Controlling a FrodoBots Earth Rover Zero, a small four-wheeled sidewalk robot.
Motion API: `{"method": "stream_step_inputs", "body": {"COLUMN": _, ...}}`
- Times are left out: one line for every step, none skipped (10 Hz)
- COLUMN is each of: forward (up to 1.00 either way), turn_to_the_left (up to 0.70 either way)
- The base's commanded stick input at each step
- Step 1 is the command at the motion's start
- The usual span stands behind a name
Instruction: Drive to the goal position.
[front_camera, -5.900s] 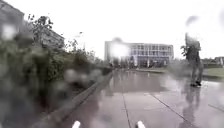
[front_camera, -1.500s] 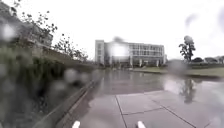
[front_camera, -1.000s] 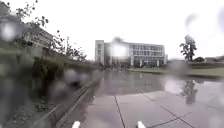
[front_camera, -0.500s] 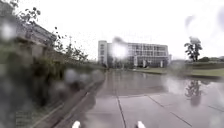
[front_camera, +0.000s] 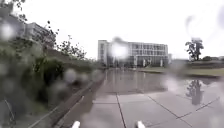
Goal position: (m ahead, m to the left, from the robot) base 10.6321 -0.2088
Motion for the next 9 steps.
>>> {"method": "stream_step_inputs", "body": {"forward": 0.7, "turn_to_the_left": 0.0}}
{"method": "stream_step_inputs", "body": {"forward": 0.7, "turn_to_the_left": 0.0}}
{"method": "stream_step_inputs", "body": {"forward": 0.7, "turn_to_the_left": 0.0}}
{"method": "stream_step_inputs", "body": {"forward": 0.7, "turn_to_the_left": 0.0}}
{"method": "stream_step_inputs", "body": {"forward": 0.7, "turn_to_the_left": 0.0}}
{"method": "stream_step_inputs", "body": {"forward": 0.7, "turn_to_the_left": 0.0}}
{"method": "stream_step_inputs", "body": {"forward": 0.7, "turn_to_the_left": 0.0}}
{"method": "stream_step_inputs", "body": {"forward": 0.7, "turn_to_the_left": 0.07}}
{"method": "stream_step_inputs", "body": {"forward": 0.7, "turn_to_the_left": 0.14}}
